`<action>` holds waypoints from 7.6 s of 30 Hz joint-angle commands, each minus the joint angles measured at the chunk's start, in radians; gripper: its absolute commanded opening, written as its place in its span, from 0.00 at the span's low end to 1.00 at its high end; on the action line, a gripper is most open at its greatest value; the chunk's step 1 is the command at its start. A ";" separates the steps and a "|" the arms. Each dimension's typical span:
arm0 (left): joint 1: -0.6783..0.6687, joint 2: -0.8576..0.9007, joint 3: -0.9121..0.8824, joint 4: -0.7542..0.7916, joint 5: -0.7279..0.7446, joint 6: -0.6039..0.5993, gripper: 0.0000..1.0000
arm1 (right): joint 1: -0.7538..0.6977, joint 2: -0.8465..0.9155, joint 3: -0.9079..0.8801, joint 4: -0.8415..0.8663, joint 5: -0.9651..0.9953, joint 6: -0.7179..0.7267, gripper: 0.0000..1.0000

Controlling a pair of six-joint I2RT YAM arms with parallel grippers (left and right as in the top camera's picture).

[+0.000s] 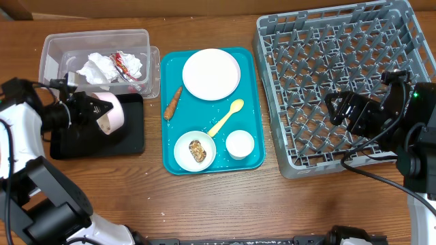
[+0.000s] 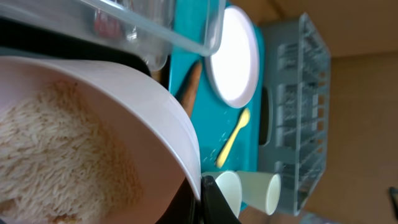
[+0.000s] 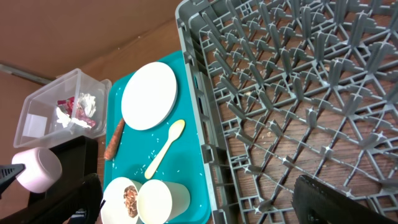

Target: Sort waste into correct bins and load items into the dishwasher

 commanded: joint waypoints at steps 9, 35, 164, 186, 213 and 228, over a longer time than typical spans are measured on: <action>0.169 0.208 -0.026 -0.020 0.483 0.031 0.04 | -0.002 0.000 0.021 -0.002 0.002 0.000 1.00; 0.220 0.279 -0.013 -0.023 0.649 -0.239 0.04 | -0.002 0.000 0.021 -0.002 0.002 0.000 1.00; -0.892 0.126 0.558 -0.471 -0.889 -0.522 0.04 | -0.002 0.071 0.021 -0.058 0.028 -0.008 1.00; 0.206 0.155 0.042 -0.378 0.435 0.518 0.04 | -0.002 0.071 0.020 -0.063 0.027 0.000 1.00; -0.093 0.082 0.380 -0.410 0.141 0.169 0.04 | -0.002 0.071 0.021 -0.064 0.028 0.000 1.00; -1.035 0.061 0.077 -0.122 -0.857 -0.477 0.04 | -0.002 0.087 0.021 -0.061 0.043 -0.005 1.00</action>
